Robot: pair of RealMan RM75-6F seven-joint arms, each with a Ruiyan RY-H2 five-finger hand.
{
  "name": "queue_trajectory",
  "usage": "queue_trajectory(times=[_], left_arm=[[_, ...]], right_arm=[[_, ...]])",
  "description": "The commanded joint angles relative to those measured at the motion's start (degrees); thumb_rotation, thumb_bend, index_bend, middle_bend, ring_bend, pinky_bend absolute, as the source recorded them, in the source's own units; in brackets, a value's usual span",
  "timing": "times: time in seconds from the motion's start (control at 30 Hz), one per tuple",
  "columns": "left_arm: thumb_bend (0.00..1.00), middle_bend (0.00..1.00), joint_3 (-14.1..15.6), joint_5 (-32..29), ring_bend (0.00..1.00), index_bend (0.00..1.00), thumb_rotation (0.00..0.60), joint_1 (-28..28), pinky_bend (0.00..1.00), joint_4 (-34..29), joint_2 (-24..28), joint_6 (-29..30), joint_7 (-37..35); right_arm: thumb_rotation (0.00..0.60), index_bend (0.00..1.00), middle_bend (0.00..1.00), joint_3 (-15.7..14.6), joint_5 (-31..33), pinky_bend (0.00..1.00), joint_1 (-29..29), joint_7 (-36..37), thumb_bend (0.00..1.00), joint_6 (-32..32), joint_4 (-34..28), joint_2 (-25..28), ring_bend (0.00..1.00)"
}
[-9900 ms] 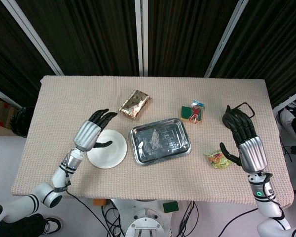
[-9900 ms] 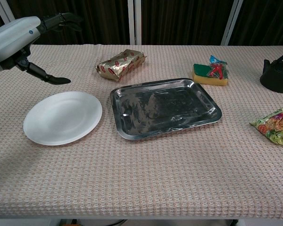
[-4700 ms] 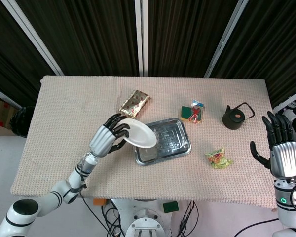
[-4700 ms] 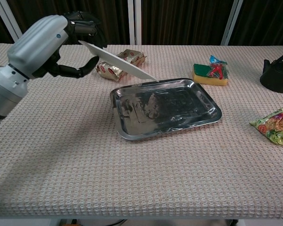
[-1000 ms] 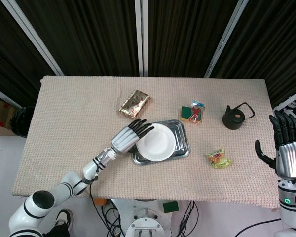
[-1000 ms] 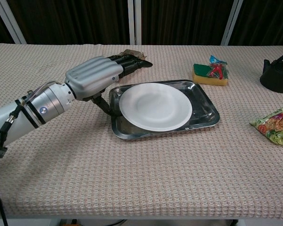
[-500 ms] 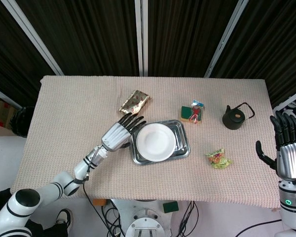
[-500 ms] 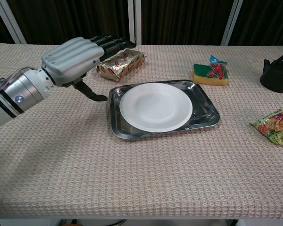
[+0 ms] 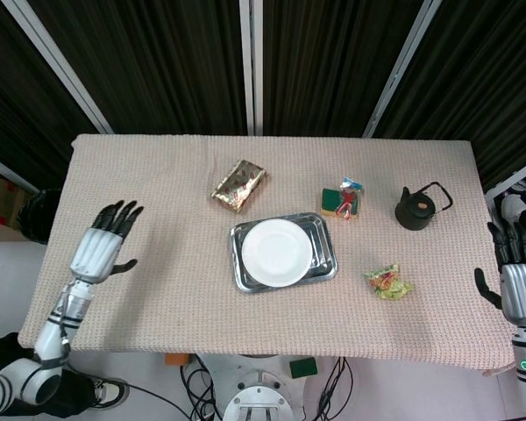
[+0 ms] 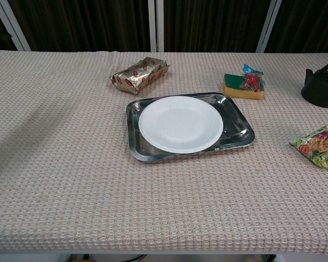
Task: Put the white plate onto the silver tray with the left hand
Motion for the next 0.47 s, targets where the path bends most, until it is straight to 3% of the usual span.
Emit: queue_trajectory(times=[0.03,0.13,0.47], left_arm=[[0.00,0.05,3.3,-2.5,0.00,0.02,0.560,6.3,0.13,-5.8,6.3,2.6,0.0],[0.00,0.05,3.9,-2.0,0.00,0.02,0.461,8.7,0.13,-6.9,7.6,4.2,-0.1],[0.00,0.05,1.7,1.7,0.00,0.02,0.437,12.7,0.13,-4.3,6.1,9.9,0.4]], right_arm=[[0.600,0.00,0.00,-2.4,6.8,0.00,-1.1,-4.4,0.37,-7.9,-4.9,4.5,0.00],[0.600,0.00,0.00,-3.2,6.2,0.00,-0.7,-2.9,0.37,-10.2,-3.9,4.4,0.00],[0.600,0.00,0.00,-3.3,2.1,0.00,0.9,-0.1,0.36,-10.7,0.7,1.0,0.00]])
